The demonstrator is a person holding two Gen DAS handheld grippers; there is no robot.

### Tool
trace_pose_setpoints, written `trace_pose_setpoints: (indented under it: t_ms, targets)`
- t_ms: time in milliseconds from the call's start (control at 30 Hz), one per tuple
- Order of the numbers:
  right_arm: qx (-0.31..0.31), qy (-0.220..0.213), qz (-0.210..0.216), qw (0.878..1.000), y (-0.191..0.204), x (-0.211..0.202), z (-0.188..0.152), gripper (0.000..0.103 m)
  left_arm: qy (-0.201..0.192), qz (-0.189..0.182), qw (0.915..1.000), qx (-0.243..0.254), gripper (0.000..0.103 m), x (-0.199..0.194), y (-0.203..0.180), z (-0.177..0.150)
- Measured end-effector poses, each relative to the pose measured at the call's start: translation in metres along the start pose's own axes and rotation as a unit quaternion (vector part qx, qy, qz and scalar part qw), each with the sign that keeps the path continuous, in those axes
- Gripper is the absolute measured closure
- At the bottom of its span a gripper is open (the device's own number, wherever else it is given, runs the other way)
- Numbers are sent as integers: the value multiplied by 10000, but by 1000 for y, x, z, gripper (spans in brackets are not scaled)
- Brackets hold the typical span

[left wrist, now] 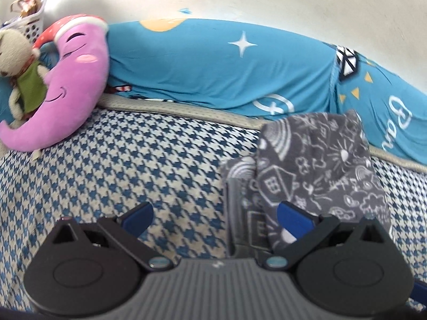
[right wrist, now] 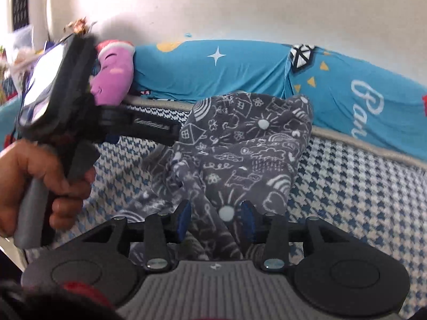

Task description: Fold clothes

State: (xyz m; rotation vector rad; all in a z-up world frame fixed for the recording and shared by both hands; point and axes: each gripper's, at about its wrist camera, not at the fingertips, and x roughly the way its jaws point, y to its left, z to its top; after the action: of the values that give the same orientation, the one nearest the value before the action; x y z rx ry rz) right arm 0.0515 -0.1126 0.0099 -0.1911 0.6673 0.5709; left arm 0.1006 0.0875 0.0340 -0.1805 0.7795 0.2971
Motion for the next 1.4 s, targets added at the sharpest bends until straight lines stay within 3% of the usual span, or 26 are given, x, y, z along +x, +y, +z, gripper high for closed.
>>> trace_pose_setpoints:
  t_ms: [300,533,933,1400]
  targets:
    - [-51,100,147,9998,6,13,2,64,103,120,9998,119,0,12,-15,-4]
    - [-197,236,261,9992,12,20,0,96,154,156,9996,168,0,18,-19,-5]
    - [-1,30,972,9953,43,5,14,97,69,242,9997,-41,0,13,-1,-1]
    - [441,201,1129,9924,70,36,17,97,-47,219,9995,-225,0,1,34,6]
